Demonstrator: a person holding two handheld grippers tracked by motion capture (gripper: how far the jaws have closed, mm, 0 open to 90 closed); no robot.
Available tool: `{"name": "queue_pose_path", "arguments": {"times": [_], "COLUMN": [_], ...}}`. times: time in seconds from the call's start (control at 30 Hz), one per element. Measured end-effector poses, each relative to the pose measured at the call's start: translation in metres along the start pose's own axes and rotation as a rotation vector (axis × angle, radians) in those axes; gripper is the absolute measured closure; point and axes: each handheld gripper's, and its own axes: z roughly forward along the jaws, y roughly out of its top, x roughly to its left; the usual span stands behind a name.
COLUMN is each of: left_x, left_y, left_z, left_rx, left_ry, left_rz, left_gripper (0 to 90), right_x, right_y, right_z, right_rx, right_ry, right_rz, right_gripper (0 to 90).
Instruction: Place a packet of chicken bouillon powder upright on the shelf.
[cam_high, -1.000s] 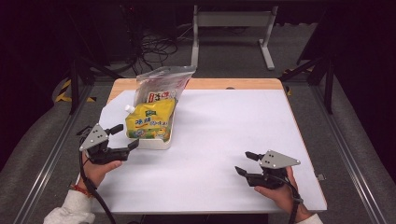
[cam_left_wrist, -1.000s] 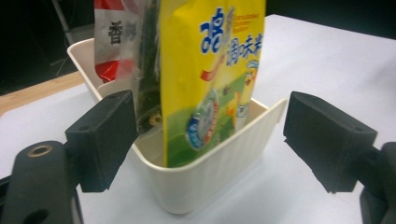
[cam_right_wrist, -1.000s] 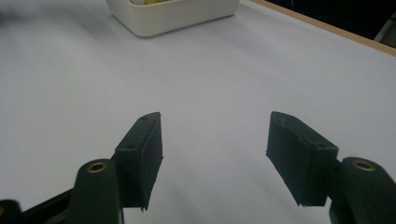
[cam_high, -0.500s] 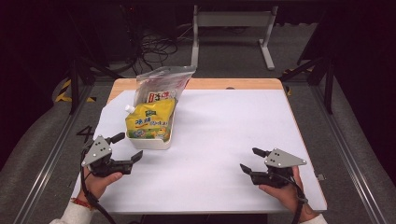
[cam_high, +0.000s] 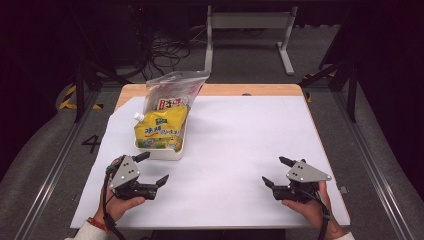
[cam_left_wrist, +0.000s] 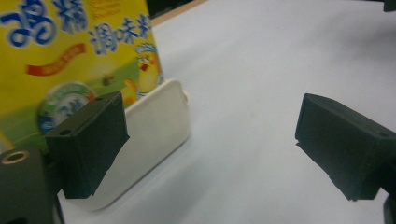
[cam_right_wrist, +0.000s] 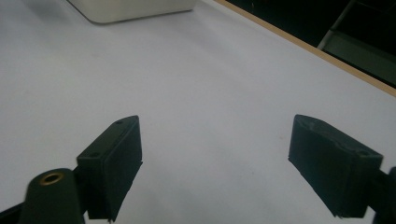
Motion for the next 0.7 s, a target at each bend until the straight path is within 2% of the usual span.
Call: {"name": "queue_pose_path", "arguments": {"times": [0.13,0.23,0.33,0.43,0.57,0.7], "left_x": [-0.007,-0.012,-0.015,-0.019,-0.026,-0.032], "left_y": [0.0,-0.002,-0.003,-0.006,-0.008,-0.011], "left_z": [0.005,0.01,0.015,0.022,0.03,0.041], "left_rx": [0.02,0.031,0.053,0.07,0.088,0.133], "left_ry": [-0.028,-0.056,-0.07,-0.093,-0.135,-0.168], "left_rz": [0.016,0.01,0.023,0.014,0.022,0.057], "left_gripper": [9.1,8.9,8.5,8.0,8.0,7.8], "right_x": [-0.001,-0.002,-0.004,-0.006,-0.006,-0.007], "right_y": [-0.004,-0.006,-0.008,-0.012,-0.019,-0.023], "right_z": [-0.001,-0.003,-0.006,-0.008,-0.01,-0.012], "right_rx": [0.009,0.007,0.006,0.017,0.032,0.04], "right_ry": [0.0,0.001,-0.006,-0.016,-0.025,-0.026], "right_rz": [0.009,0.012,0.017,0.016,0.008,0.02], "right_gripper": [15.8,15.6,15.6,15.5,15.3,15.0]}}
